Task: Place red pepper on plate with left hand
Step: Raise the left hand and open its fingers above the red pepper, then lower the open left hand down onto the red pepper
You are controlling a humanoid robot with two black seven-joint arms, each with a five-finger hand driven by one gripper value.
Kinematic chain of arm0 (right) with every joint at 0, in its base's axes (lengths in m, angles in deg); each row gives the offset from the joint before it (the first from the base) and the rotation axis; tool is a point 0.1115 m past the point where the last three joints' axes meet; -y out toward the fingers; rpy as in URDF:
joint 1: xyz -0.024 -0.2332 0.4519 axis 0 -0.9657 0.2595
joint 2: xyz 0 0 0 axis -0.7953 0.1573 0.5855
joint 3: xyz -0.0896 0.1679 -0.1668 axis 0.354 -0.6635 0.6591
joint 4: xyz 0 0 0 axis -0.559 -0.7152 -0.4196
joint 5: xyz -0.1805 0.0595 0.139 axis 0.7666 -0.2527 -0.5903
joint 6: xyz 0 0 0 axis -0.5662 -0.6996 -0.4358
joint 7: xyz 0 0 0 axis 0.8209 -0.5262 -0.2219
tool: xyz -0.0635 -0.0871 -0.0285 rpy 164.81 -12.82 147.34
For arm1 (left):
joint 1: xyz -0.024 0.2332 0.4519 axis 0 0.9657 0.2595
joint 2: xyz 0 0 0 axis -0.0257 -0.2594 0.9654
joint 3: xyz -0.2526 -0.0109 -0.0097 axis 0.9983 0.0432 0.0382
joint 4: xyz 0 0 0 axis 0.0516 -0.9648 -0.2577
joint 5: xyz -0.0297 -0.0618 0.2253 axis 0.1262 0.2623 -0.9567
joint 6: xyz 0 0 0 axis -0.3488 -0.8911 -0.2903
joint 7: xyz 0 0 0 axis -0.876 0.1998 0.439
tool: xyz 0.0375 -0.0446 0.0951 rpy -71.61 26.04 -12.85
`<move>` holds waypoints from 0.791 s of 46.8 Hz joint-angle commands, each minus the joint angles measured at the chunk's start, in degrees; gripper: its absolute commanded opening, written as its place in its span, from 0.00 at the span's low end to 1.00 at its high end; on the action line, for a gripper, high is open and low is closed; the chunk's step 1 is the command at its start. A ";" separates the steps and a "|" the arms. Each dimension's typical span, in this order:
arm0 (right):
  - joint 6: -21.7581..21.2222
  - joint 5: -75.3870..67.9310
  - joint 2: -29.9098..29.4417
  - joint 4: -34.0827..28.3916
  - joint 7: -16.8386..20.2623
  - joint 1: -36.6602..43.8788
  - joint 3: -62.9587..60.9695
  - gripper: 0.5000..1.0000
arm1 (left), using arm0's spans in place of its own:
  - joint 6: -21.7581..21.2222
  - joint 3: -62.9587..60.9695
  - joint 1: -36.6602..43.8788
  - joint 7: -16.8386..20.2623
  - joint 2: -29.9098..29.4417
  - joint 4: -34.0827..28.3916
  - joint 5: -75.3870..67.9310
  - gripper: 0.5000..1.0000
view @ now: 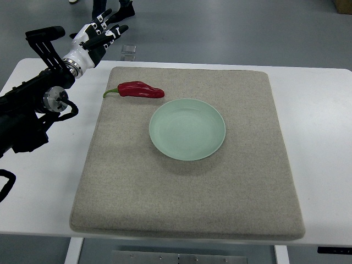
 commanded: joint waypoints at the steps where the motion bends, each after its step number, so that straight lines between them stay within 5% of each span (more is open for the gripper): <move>1: 0.00 0.00 0.00 0.00 -0.01 0.02 -0.02 0.86 | -0.40 -0.41 -0.27 -0.15 -0.43 -0.57 -0.81 0.99; 13: 0.00 0.00 0.00 0.00 -0.01 0.02 -0.02 0.86 | -4.71 -0.94 -0.62 -0.24 -0.69 -1.10 -19.16 0.99; 24: 0.00 0.00 0.00 0.00 -0.01 0.02 -0.02 0.86 | -4.18 -0.94 -1.67 -0.15 -1.57 0.39 -41.67 0.99; 37: 0.00 0.00 0.00 0.00 0.08 0.02 -0.02 0.86 | -3.48 -5.06 -4.13 -0.24 -5.26 4.17 -52.58 0.99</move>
